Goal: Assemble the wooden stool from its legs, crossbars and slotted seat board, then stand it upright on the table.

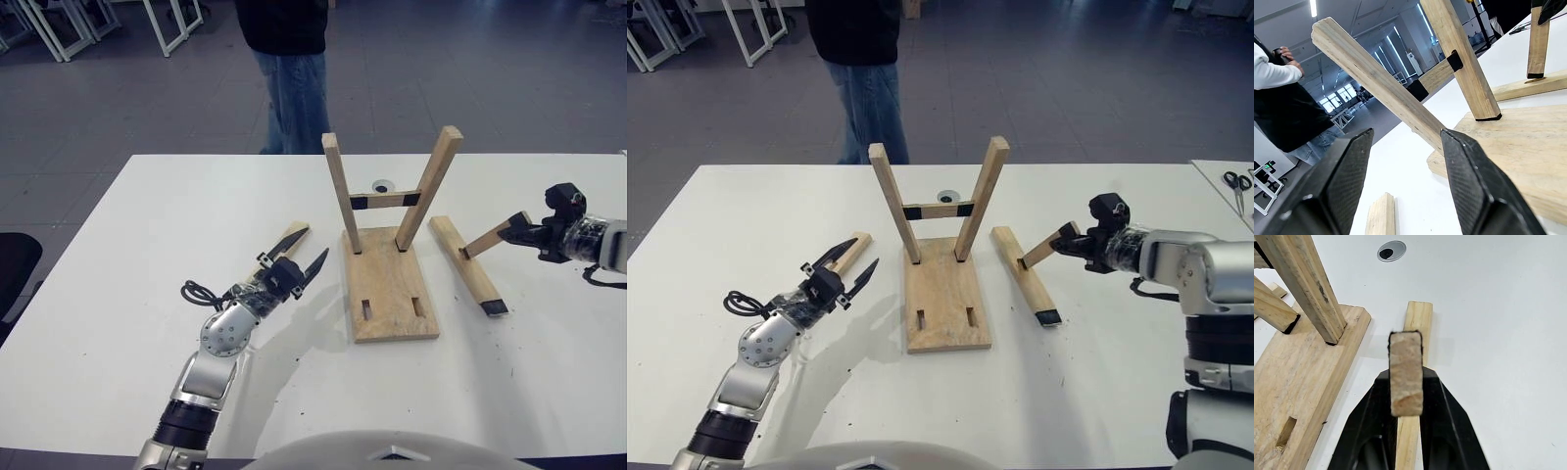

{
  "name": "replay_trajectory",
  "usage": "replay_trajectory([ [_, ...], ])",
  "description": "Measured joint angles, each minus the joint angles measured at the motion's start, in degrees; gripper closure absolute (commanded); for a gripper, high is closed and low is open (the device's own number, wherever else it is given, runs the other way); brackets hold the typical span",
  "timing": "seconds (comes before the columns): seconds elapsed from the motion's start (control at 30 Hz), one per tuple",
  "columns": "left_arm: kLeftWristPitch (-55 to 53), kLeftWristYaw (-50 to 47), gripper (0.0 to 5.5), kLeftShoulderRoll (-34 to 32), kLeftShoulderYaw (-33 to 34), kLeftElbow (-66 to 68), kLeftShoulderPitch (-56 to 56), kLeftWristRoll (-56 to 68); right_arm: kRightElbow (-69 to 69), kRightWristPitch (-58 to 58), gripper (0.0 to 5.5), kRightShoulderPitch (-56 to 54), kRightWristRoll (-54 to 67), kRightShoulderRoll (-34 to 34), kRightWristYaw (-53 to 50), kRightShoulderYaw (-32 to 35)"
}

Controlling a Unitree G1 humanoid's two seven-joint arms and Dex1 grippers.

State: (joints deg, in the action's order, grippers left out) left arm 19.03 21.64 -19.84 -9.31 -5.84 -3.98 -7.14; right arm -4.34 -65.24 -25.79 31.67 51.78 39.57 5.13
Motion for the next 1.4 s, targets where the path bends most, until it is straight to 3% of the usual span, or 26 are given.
replay_trajectory([
  [0.57, -0.1, -0.3, 2.97, 0.5, 0.0, -0.3, -0.4, -0.5, 2.1, -0.1, 5.09, -2.4, -1.7, -1.9, 0.7, 1.0],
  [1.03, -0.6, -0.2, 2.97, 0.4, 0.0, -0.4, -0.4, -0.5, 2.0, 2.4, 5.09, 2.1, -3.4, -3.5, 0.0, 0.9],
  [1.2, -0.8, -1.2, 2.97, 0.5, 0.2, -1.5, -2.1, -0.8, 8.1, -10.1, 5.09, 5.3, -0.6, -1.6, -1.8, 6.0],
  [1.4, -1.3, -3.6, 2.97, 1.6, 0.1, -2.2, -3.7, -2.5, 4.5, -9.7, 5.09, 1.0, -2.4, 3.3, 0.6, -0.2],
])
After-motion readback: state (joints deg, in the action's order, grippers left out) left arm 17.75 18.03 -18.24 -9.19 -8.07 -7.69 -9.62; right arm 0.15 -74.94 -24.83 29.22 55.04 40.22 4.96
